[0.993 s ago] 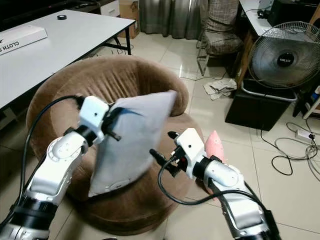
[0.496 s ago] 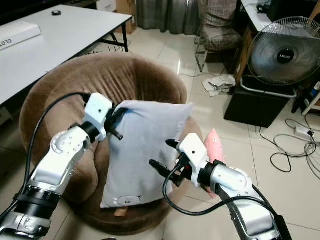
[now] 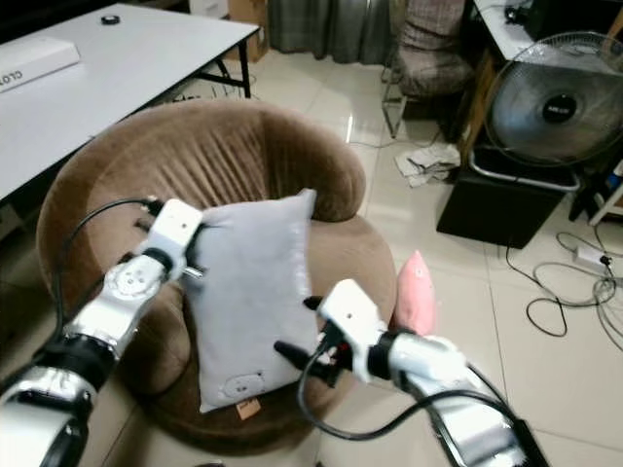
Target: Move the pillow to the sofa from floor
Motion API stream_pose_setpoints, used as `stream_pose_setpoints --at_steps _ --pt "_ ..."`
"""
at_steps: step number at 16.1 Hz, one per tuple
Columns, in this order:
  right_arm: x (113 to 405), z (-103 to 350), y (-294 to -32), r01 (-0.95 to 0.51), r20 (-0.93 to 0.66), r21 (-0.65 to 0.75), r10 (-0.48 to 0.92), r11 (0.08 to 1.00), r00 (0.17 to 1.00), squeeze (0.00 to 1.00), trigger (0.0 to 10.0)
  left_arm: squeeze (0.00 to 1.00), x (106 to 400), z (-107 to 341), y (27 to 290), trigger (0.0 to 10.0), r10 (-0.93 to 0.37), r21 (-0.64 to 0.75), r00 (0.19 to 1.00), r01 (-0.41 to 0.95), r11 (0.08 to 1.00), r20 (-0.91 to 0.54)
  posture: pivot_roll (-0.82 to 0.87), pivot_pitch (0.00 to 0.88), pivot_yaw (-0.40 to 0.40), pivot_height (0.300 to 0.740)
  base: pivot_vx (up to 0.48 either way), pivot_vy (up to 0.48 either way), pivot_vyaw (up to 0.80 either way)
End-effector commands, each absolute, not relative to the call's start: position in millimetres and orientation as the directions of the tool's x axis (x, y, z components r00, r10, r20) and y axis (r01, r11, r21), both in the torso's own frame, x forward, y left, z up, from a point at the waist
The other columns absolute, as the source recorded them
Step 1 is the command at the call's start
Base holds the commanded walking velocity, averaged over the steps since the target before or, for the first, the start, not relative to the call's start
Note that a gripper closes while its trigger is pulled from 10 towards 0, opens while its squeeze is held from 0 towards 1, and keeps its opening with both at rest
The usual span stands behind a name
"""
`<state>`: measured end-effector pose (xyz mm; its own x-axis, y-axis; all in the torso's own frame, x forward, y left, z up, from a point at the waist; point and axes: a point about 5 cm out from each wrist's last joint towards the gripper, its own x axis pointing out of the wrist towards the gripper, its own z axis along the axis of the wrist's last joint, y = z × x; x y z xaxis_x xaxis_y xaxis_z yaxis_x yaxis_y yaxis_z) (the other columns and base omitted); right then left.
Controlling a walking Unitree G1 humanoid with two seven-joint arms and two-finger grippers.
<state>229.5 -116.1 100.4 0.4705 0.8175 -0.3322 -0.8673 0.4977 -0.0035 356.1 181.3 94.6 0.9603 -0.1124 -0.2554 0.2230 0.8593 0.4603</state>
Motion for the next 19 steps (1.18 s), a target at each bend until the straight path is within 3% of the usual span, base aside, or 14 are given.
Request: stream_pose_setpoints --at_steps 1,4,6,7,8,16,17,18,19 --pt "231.6 101.5 -115.8 -0.872 -0.338 -0.027 0.816 0.489 0.468 0.00 10.0 0.00 362.1 105.0 182.5 10.0 -0.094 0.485 0.972 0.190 0.854 -0.214 -0.03 0.000 0.009 0.740 0.000 0.000 0.00" --pt "231.6 101.5 -115.8 -0.872 -0.338 -0.027 0.816 0.489 0.468 0.00 10.0 0.00 362.1 105.0 182.5 10.0 -0.094 0.485 0.972 0.190 0.854 -0.214 -0.03 0.000 0.009 0.740 0.000 0.000 0.00" --pt "243.3 101.4 -104.1 -0.837 -0.298 -0.077 0.788 0.542 0.538 0.00 10.0 0.00 368.0 110.4 207.0 10.0 0.020 0.488 0.981 0.079 0.869 -0.195 -0.03 0.000 -0.006 0.740 0.000 0.000 0.00" --pt "246.1 102.2 -101.7 -0.826 -0.289 -0.088 0.779 0.557 0.556 0.00 10.0 0.22 370.9 114.5 211.2 10.0 0.040 0.493 0.983 0.054 0.869 -0.178 -0.03 0.000 -0.006 0.740 0.000 0.000 0.00" --pt "247.8 102.6 -100.1 -0.822 -0.286 -0.094 0.775 0.562 0.563 0.00 10.0 1.00 375.1 120.2 212.3 10.0 0.044 0.509 0.986 0.043 0.860 -0.158 -0.03 0.000 -0.006 0.740 0.000 0.000 0.00" --pt "258.2 101.4 -102.6 -0.790 -0.274 -0.133 0.743 0.599 0.610 0.00 10.0 1.00 378.9 130.4 221.7 10.0 0.081 0.522 0.991 -0.013 0.853 -0.108 -0.02 0.000 -0.003 0.740 0.000 0.000 0.00" --pt "265.2 100.1 -107.8 -0.735 -0.271 -0.165 0.686 0.658 0.675 0.00 10.0 0.73 379.2 132.0 215.8 10.0 0.030 0.410 0.995 0.010 0.912 -0.091 -0.02 0.000 -0.001 0.740 0.000 0.000 0.00" --pt "271.5 97.7 -114.2 -0.667 -0.268 -0.190 0.615 0.721 0.741 0.00 10.0 0.21 378.4 133.3 207.9 10.0 -0.032 0.301 0.998 0.048 0.953 -0.058 -0.01 0.000 0.002 0.740 0.000 0.000 0.00" --pt "277.2 94.7 -124.1 -0.552 -0.258 -0.174 0.503 0.815 0.825 0.00 10.0 0.00 372.7 132.3 195.8 10.0 -0.111 0.219 0.994 0.107 0.970 0.004 0.00 0.000 0.003 0.740 0.000 0.000 0.00"
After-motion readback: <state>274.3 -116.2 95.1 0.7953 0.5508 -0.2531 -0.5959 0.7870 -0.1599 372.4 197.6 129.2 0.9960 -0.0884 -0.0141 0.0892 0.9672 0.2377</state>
